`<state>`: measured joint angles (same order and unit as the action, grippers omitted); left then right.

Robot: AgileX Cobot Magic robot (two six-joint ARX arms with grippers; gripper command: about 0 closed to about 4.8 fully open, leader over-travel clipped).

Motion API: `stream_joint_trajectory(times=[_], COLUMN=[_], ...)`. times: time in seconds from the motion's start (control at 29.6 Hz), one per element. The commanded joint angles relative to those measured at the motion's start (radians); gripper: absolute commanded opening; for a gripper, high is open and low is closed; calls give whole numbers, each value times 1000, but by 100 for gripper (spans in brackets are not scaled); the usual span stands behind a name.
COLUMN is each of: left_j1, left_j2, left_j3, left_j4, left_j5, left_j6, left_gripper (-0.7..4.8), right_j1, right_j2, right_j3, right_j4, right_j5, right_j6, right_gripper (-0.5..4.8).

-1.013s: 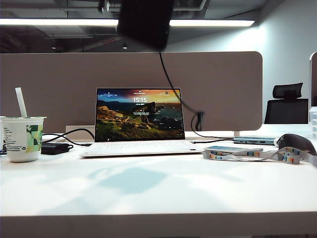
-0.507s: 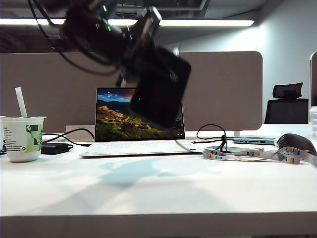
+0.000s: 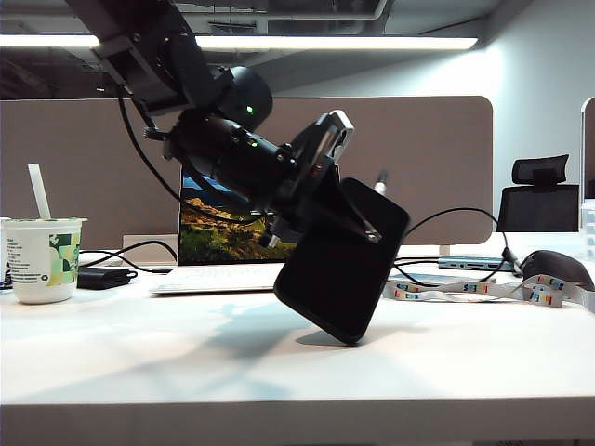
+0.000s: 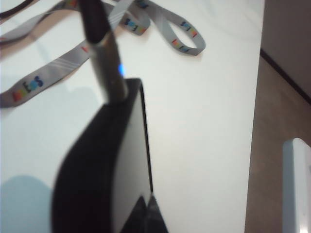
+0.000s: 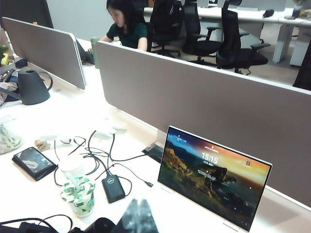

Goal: Pick up the black phone, pick up the charger plug, insert the charger plug into the phone's charging port, and finally place the connected phone back on the desk.

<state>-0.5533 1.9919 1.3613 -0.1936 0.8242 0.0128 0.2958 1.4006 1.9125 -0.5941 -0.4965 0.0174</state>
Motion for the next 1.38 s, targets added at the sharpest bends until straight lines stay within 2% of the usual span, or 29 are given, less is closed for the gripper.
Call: stream_joint_trajectory(times=[0.03, 0.2, 0.51, 0.54, 0.57, 0.68, 0.84, 0.88, 1.01, 1.15, 1.25, 1.32, 1.38], left_j1=[-11, -16, -16, -16, -16, -16, -16, -16, -16, -16, -12, -9, -8], left_j2=[31, 70, 80, 80, 80, 80, 80, 80, 80, 78, 72, 59, 42], left_j3=[6, 6, 6, 6, 6, 6, 6, 6, 6, 6, 6, 6, 6], left_j4=[35, 37, 37, 38, 37, 37, 38, 38, 38, 37, 32, 19, 3], left_j5=[-2, -82, -248, -257, -268, -271, -273, -276, -290, -290, -294, -325, -360], left_j6=[-28, -77, -80, -81, -80, -80, -80, -80, -80, -80, -80, -79, -69], left_gripper=[-6, -6, -2, 10, 51, 123, 130, 152, 300, 325, 407, 442, 453], right_j1=[0, 0, 0, 0, 0, 0, 0, 0, 0, 0, 0, 0, 0], right_j2=[-5, -5, -5, -5, -5, -5, -5, -5, -5, -5, -5, -5, -5], right_j3=[3, 3, 3, 3, 3, 3, 3, 3, 3, 3, 3, 3, 3], right_j4=[-9, -11, -12, -12, -12, -12, -13, -13, -13, -13, -13, -13, -13], right_j5=[2, 1, 1, 1, 1, 1, 1, 1, 1, 1, 2, 2, 3], right_j6=[1, 1, 1, 1, 1, 1, 1, 1, 1, 1, 1, 1, 1], right_gripper=[-5, -5, -5, -5, -5, -5, -5, -5, -5, -6, -5, -5, -5])
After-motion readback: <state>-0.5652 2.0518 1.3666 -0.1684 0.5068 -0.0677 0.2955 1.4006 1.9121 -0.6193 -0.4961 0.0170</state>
